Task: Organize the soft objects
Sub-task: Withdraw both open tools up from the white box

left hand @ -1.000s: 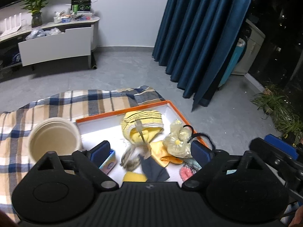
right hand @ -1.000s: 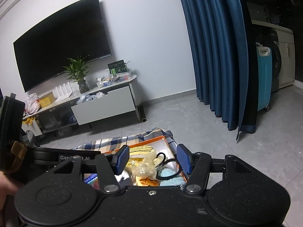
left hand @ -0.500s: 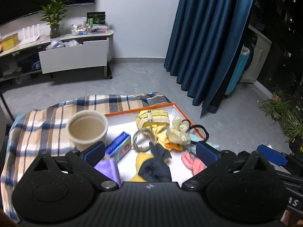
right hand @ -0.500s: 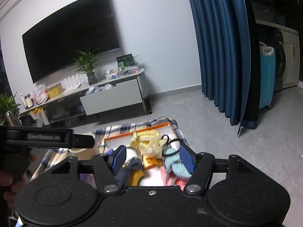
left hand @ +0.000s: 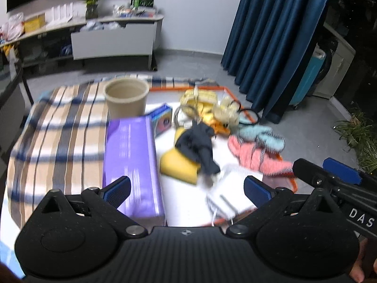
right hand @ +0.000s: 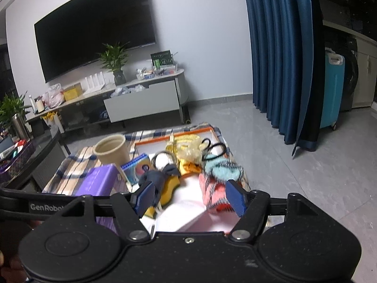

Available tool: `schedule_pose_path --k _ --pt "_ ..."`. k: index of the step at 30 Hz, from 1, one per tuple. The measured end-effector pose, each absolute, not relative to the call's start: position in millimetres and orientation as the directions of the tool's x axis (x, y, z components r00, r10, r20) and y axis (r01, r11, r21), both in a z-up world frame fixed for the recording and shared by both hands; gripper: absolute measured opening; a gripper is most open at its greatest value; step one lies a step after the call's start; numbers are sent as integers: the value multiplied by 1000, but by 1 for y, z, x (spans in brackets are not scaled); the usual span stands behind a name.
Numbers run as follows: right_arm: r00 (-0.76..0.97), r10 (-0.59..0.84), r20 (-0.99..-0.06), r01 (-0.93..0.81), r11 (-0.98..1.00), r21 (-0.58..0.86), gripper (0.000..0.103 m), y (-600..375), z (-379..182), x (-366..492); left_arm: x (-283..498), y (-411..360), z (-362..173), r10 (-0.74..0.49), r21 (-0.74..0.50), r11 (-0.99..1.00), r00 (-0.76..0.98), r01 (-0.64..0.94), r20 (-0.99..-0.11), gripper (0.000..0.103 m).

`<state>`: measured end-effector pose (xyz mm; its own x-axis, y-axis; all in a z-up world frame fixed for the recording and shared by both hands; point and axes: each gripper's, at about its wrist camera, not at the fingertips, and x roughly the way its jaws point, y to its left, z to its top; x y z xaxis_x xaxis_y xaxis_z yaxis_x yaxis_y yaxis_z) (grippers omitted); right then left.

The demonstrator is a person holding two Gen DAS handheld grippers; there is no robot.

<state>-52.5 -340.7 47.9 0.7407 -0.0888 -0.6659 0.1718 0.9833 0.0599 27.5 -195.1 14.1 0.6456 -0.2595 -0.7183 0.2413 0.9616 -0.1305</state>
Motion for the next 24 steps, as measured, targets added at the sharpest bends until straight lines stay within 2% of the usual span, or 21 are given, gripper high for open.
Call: schedule_pose_path --k 12,24 --pt "715 -109 -691 195 980 48 83 -339 41 -64 6 -198 -9 -241 -105 961 593 254 -768 103" --pt "702 -101 -705 189 981 48 83 -334 35 -58 2 -200 -17 -249 -91 953 575 289 -779 103"
